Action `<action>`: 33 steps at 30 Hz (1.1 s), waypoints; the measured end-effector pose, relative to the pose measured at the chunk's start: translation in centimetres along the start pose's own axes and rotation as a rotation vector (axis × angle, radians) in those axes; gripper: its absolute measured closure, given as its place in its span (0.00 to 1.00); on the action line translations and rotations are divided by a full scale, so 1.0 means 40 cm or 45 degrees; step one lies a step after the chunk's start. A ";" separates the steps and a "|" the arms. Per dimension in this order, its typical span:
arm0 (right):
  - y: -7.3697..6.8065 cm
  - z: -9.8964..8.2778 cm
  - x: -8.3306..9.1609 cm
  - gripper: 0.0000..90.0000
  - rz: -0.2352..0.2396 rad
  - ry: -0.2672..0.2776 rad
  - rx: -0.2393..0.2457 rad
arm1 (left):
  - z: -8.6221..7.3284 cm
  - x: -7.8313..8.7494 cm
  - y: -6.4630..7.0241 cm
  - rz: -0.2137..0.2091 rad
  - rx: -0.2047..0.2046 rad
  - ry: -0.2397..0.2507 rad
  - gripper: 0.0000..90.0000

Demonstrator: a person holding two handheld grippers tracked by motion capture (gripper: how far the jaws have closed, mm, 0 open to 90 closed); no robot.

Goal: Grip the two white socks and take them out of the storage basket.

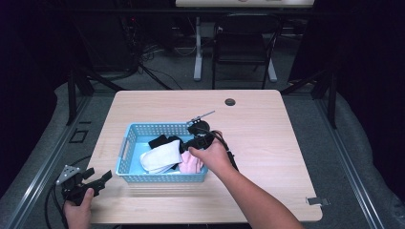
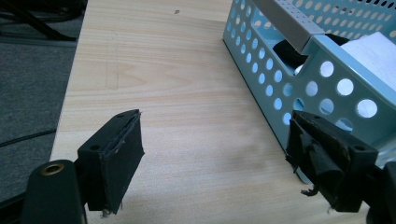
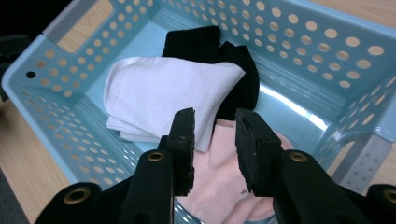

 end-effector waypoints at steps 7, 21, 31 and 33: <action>-0.010 -0.002 -0.048 0.77 0.022 -0.091 -0.017 | 0.000 0.000 0.000 -0.001 0.000 0.001 0.21; -0.006 -0.008 -0.144 0.77 0.014 -0.226 -0.107 | 0.001 0.000 0.001 -0.004 0.000 0.002 0.21; -0.001 -0.023 -0.181 0.75 0.013 -0.298 -0.142 | 0.002 0.001 0.001 -0.005 -0.002 0.005 0.21; -0.006 -0.022 -0.184 0.77 0.025 -0.286 -0.147 | 0.002 0.001 0.001 -0.005 -0.002 0.005 0.21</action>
Point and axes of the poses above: each handheld gripper's, and its own axes: x roughly backward along the jaws, z roughly out of its top, y roughly to its right, the point moved 4 cm from there along -x, roughly forward along the jaws, and after that the axes turned 10 degrees about y, right-handed, at the moved point
